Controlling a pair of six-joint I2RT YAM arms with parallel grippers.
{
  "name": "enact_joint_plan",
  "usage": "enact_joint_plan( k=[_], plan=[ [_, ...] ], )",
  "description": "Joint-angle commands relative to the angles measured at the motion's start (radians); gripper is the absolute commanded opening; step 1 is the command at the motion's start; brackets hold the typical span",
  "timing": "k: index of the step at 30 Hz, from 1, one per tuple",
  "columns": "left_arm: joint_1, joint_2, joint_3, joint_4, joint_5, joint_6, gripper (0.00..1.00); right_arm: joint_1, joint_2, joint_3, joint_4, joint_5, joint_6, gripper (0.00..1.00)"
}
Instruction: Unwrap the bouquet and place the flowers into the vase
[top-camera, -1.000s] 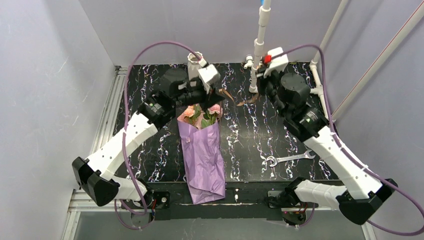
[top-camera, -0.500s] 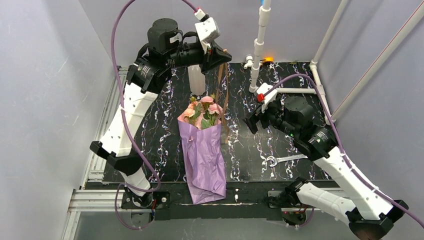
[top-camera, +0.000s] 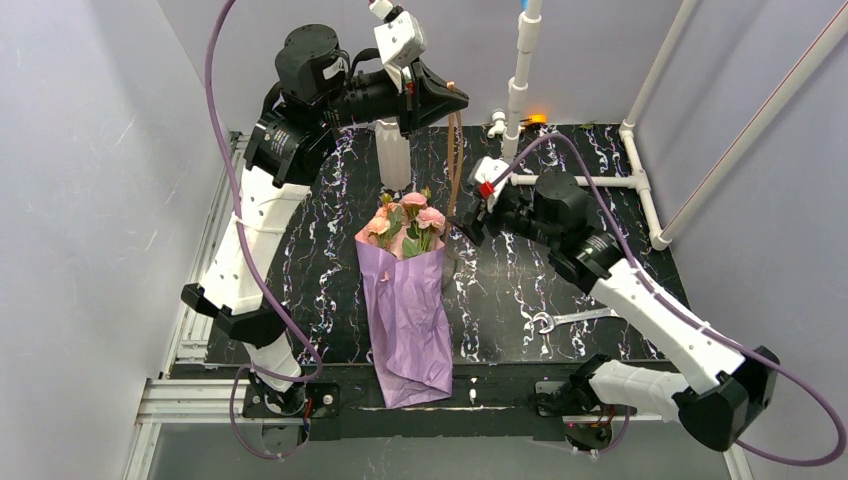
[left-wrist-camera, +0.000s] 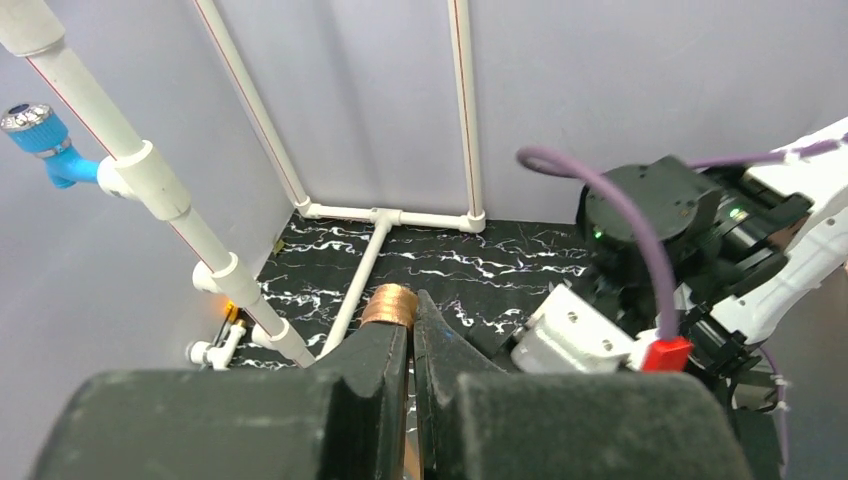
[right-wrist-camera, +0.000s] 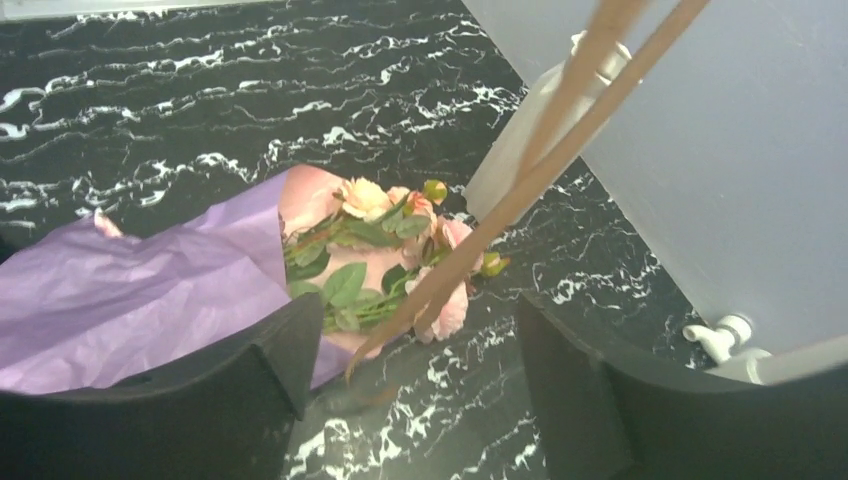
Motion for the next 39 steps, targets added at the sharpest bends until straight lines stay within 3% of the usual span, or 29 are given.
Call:
enact_joint_plan(
  k=[1,3,8,11,16,19,21,27,33,39],
  plan=[
    [0.002,-0.054,0.013,0.06,-0.033,-0.081,0.0,0.011,0.047,-0.004,0.261,-0.033,0.096,0.72],
    [0.003,-0.06,0.009,0.079,-0.069,-0.107,0.0,0.035,0.062,-0.021,0.32,-0.007,0.124,0.66],
    [0.022,-0.071,0.005,0.118,-0.136,-0.163,0.0,0.073,0.087,-0.065,0.395,0.101,0.136,0.38],
    [0.068,-0.073,0.006,0.157,-0.171,-0.234,0.0,0.073,0.088,-0.099,0.41,0.146,0.137,0.32],
    [0.1,-0.076,-0.002,0.179,-0.12,-0.292,0.0,0.073,0.121,-0.099,0.444,0.123,0.19,0.37],
    [0.101,-0.092,-0.039,0.203,-0.094,-0.311,0.0,0.083,0.181,-0.066,0.483,0.115,0.209,0.58],
    [0.101,-0.093,-0.044,0.203,-0.09,-0.311,0.0,0.084,0.215,-0.041,0.507,0.101,0.209,0.64],
    [0.102,-0.113,-0.071,0.203,-0.128,-0.303,0.0,0.104,0.284,0.0,0.546,0.054,0.207,0.67],
    [0.113,-0.131,-0.099,0.198,-0.198,-0.3,0.0,0.176,0.307,-0.01,0.584,0.105,0.179,0.8],
    [0.126,-0.145,-0.118,0.223,-0.226,-0.346,0.0,0.228,0.361,-0.012,0.696,0.346,0.12,0.77]
  ],
)
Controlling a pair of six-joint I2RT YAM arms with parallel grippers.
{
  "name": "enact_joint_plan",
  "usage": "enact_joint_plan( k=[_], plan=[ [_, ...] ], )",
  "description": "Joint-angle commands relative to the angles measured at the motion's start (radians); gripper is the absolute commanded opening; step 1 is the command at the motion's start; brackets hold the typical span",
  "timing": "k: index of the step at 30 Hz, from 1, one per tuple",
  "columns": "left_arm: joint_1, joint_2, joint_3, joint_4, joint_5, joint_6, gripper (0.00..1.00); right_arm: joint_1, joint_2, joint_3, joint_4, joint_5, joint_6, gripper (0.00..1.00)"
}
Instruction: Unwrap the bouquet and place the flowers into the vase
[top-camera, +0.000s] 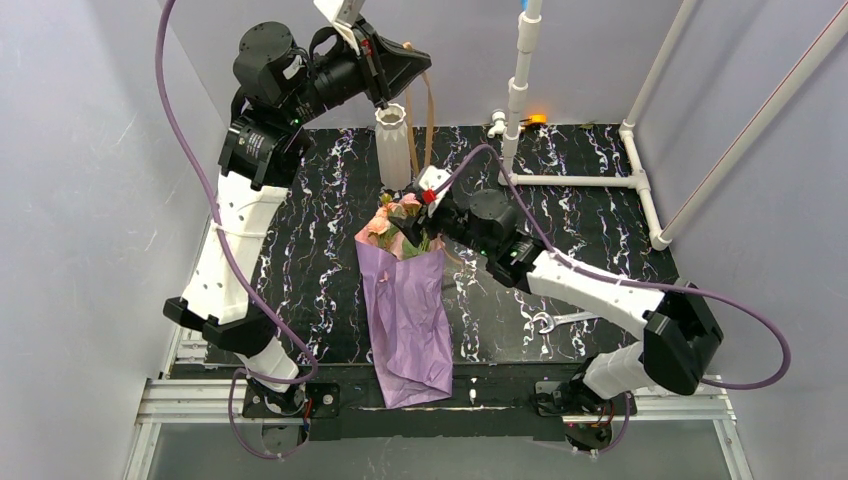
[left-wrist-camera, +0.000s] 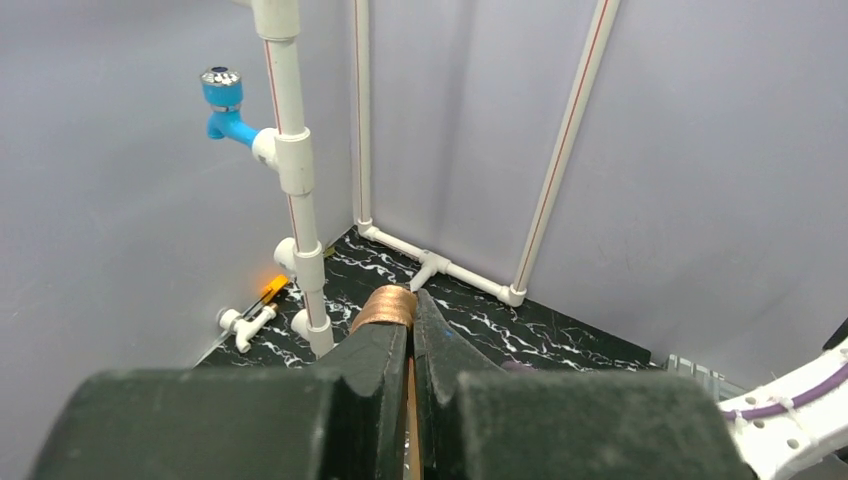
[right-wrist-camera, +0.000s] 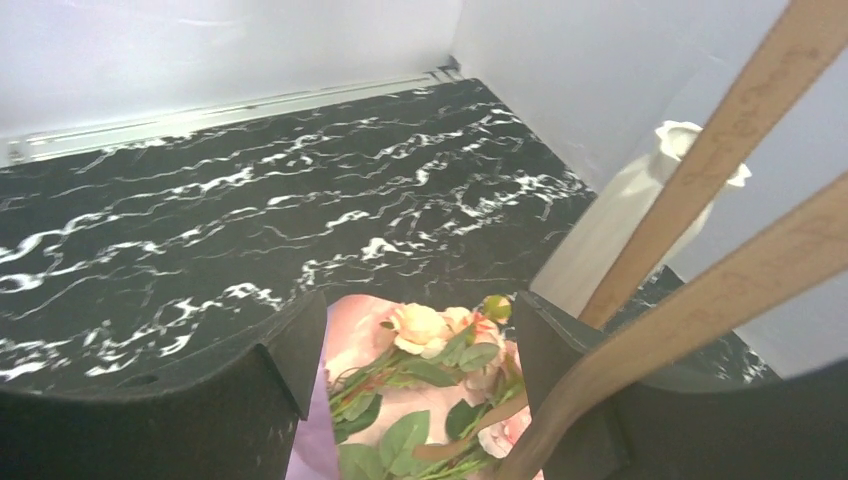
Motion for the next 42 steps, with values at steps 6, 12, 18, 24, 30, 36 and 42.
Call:
enact_joint_plan(
  k=[6,12,18,24,30,36,42],
  plan=[
    [0.04,-0.077,-0.021,0.061,-0.043,-0.078,0.0,0.031,0.123,0.083,0.223,0.369,-0.066,0.72],
    [0.077,-0.092,-0.026,0.008,-0.188,-0.055,0.0,0.029,0.13,0.095,0.234,0.365,-0.081,0.23],
    [0.179,-0.091,-0.059,-0.118,-0.453,-0.049,0.0,0.028,-0.011,0.062,0.079,0.294,-0.096,0.01],
    [0.265,-0.139,-0.241,-0.122,-0.37,-0.098,0.0,0.003,-0.097,0.123,-0.053,0.264,-0.059,0.01],
    [0.296,-0.186,-0.361,0.195,0.055,-0.257,0.0,-0.013,-0.115,0.142,-0.228,0.055,-0.096,0.83],
    [0.296,-0.141,-0.254,0.302,0.292,-0.351,0.0,-0.013,-0.111,0.171,-0.256,-0.084,-0.119,0.99],
    [0.29,-0.088,-0.094,0.326,0.5,-0.386,0.0,-0.022,-0.091,0.235,-0.221,-0.066,-0.17,1.0]
  ],
)
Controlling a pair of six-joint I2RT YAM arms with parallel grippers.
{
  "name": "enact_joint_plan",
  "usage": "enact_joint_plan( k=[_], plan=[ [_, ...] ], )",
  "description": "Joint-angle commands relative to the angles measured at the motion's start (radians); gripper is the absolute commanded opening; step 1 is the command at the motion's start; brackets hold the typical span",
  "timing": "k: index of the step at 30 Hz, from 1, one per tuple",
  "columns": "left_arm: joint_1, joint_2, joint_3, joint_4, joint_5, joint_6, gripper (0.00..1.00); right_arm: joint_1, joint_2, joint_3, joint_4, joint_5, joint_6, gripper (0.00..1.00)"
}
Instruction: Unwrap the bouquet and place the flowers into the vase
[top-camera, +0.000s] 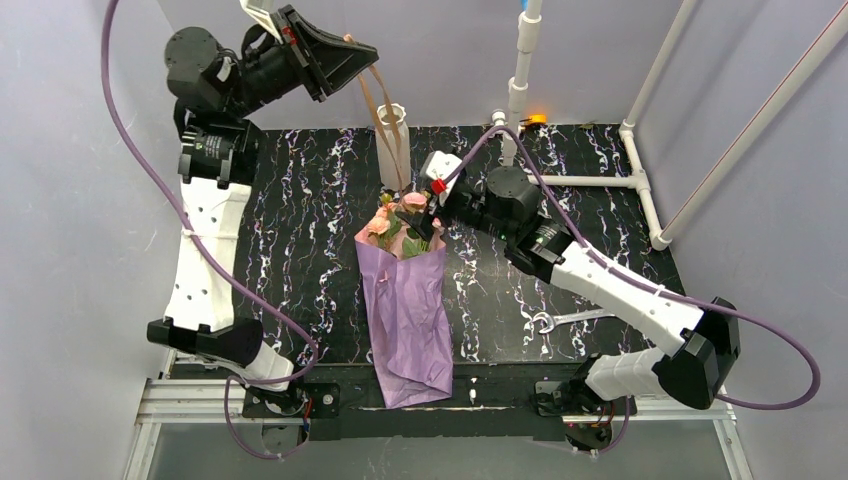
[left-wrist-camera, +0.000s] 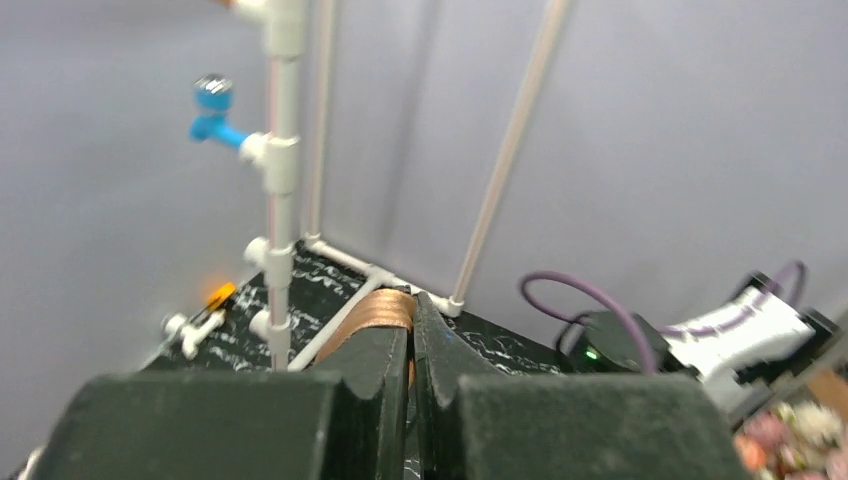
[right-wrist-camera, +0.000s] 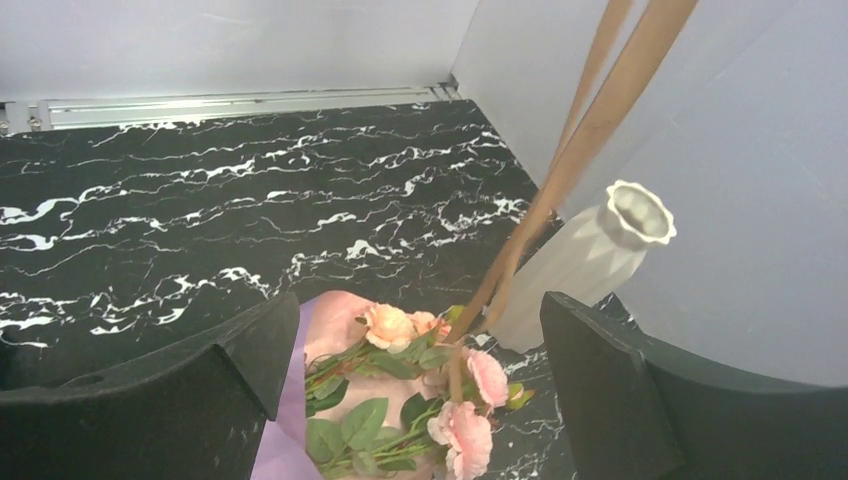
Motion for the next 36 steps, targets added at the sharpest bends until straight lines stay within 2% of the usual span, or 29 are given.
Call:
enact_joint_plan(
  k=[1,4,5,9,16,31,33,36],
  plan=[
    [-0.006,0.025,0.128,0.079,0.223,-0.052,0.0,-0.007,-0.01,0.071,0.076,-0.017,-0.053,1.0],
    [-0.03,0.026,0.153,0.078,0.21,-0.057,0.0,-0.008,-0.017,0.064,0.124,-0.07,-0.044,1.0],
    [-0.061,0.035,0.179,0.079,0.204,-0.055,0.0,-0.004,-0.002,0.043,0.192,-0.123,-0.016,0.95],
    [-0.112,0.053,0.242,0.031,0.207,-0.042,0.0,0.012,0.067,0.076,0.264,-0.113,-0.006,0.92],
    [-0.123,0.059,0.255,0.037,0.181,-0.036,0.0,0.034,0.106,0.115,0.255,-0.216,0.05,0.88],
    [-0.123,0.078,0.24,0.102,0.202,-0.06,0.0,0.083,0.143,0.108,0.269,-0.207,0.068,0.9],
    [-0.122,0.075,0.231,0.107,0.193,-0.062,0.0,0.083,0.157,0.118,0.272,-0.201,0.077,0.8],
    [-0.107,0.053,0.203,0.083,0.105,-0.033,0.0,0.083,0.165,0.125,0.264,-0.136,0.106,0.49]
  ],
)
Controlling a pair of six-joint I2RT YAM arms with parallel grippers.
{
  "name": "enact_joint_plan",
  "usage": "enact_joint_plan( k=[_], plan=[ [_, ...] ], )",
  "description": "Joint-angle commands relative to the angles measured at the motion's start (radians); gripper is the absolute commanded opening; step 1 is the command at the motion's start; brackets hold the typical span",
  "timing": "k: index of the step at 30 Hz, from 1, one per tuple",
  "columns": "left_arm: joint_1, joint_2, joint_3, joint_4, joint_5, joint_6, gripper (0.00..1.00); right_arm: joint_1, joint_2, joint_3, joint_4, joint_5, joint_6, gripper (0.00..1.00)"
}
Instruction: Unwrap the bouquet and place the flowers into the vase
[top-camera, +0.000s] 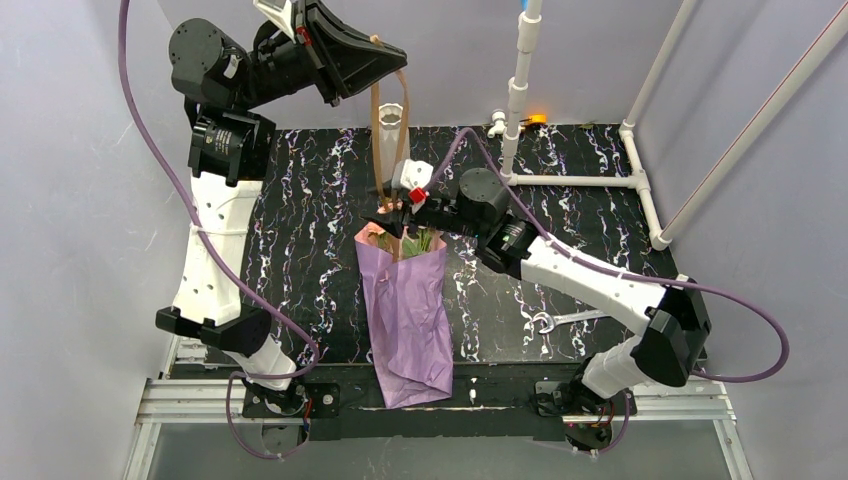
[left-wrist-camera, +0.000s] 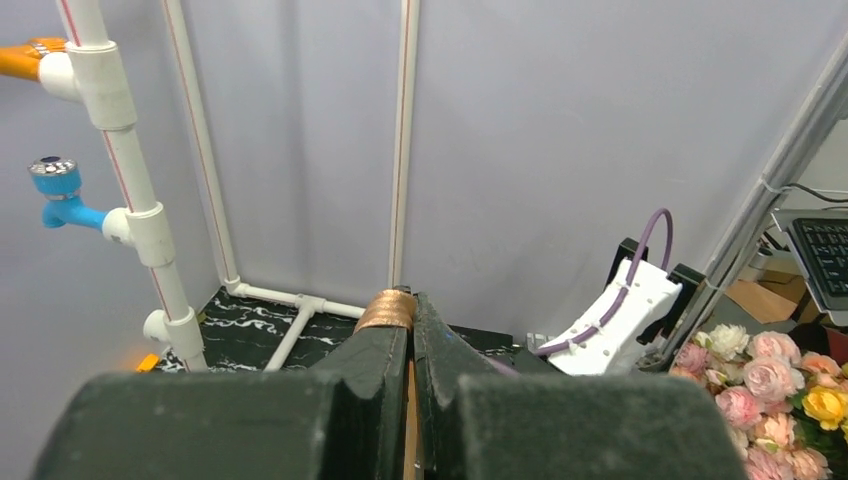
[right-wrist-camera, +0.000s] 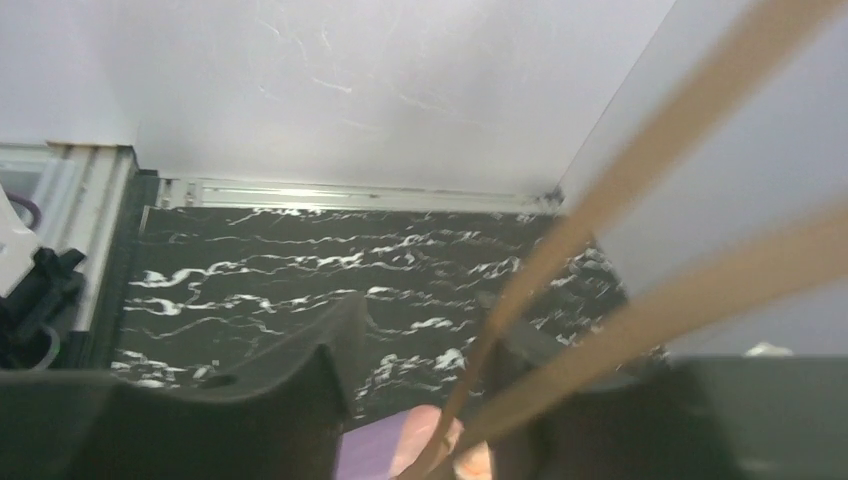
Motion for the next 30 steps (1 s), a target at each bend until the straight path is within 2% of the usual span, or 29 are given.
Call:
enact_joint_plan(
  k=[1,4,7,11,16,19,20,21,23,27,30],
  plan=[
    [0.032,-0.045,-0.036,0.015,-0.132,0.026,0.0,0.003,0.016,0.047,0.03,0.103,0.053,0.39],
    [0.118,-0.078,-0.092,-0.043,-0.352,0.013,0.0,-0.008,-0.016,0.019,-0.027,0.204,0.062,0.21],
    [0.183,-0.087,-0.13,-0.077,-0.416,0.007,0.0,-0.017,-0.07,-0.016,-0.051,0.231,0.077,0.01],
    [0.194,-0.134,-0.274,-0.112,-0.476,0.047,0.0,-0.021,-0.099,0.015,-0.097,0.306,0.086,0.01],
    [0.199,-0.155,-0.426,-0.395,-0.796,0.208,0.0,-0.065,-0.127,0.1,-0.178,0.439,0.111,0.01],
    [0.199,-0.11,-0.467,-0.564,-0.783,0.272,0.0,-0.102,-0.126,0.172,-0.217,0.48,0.148,0.01],
    [0.199,-0.097,-0.49,-0.611,-0.717,0.279,0.0,-0.116,-0.117,0.199,-0.226,0.497,0.162,0.01],
    [0.199,-0.084,-0.515,-0.637,-0.597,0.276,0.11,-0.132,-0.105,0.229,-0.234,0.514,0.178,0.01],
    [0.198,-0.081,-0.578,-0.64,-0.455,0.215,0.47,-0.171,-0.073,0.284,-0.252,0.545,0.197,0.01],
    [0.198,-0.162,-0.703,-0.518,-0.361,0.177,0.95,-0.222,-0.044,0.327,-0.272,0.648,0.149,0.01],
    [0.198,-0.249,-0.78,-0.393,-0.381,0.231,0.98,-0.291,-0.095,0.287,-0.311,0.667,0.131,0.01]
  ],
)
